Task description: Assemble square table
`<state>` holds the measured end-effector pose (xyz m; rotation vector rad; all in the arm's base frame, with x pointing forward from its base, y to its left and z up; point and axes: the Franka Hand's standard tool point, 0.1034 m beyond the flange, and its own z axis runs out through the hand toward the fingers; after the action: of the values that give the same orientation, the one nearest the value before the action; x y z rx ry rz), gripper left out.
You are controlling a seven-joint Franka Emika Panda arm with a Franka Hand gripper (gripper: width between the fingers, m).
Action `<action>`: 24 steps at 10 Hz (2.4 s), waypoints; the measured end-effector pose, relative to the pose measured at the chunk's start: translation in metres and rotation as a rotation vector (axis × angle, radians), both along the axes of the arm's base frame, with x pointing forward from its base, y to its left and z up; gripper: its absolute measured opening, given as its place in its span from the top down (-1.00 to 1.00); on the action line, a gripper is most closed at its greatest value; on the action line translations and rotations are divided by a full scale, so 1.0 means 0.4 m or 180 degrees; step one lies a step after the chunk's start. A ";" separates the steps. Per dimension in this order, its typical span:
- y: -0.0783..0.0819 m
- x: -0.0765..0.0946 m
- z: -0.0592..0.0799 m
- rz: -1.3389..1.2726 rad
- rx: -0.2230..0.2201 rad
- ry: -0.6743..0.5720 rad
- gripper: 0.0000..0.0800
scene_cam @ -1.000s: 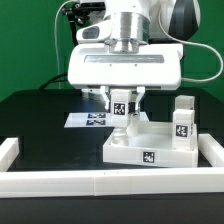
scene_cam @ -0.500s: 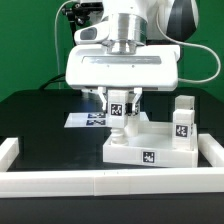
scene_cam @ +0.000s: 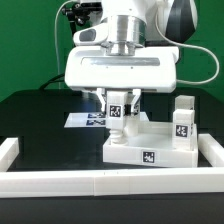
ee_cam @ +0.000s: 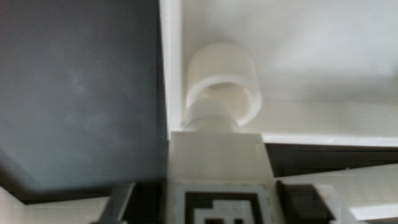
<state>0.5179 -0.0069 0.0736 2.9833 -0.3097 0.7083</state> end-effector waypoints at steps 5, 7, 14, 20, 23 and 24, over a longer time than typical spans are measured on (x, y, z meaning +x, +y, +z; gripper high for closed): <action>0.009 -0.008 -0.029 0.0034 -0.0034 0.0028 0.28; 0.011 -0.005 -0.032 0.0041 -0.0050 0.0004 0.28; 0.010 -0.007 -0.035 0.0038 -0.0039 0.0031 -0.59; 0.004 0.002 0.027 0.0040 0.0092 0.0135 -0.62; 0.005 0.006 0.048 0.0026 0.0185 0.0219 -0.62; 0.005 0.006 0.047 0.0026 0.0183 0.0217 -0.62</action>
Offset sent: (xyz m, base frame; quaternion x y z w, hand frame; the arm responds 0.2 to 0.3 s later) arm -0.0010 0.0017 -0.0099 0.0047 0.0051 -0.0026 1.0000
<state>0.5204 -0.0049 0.0926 3.0565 -0.3197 0.6069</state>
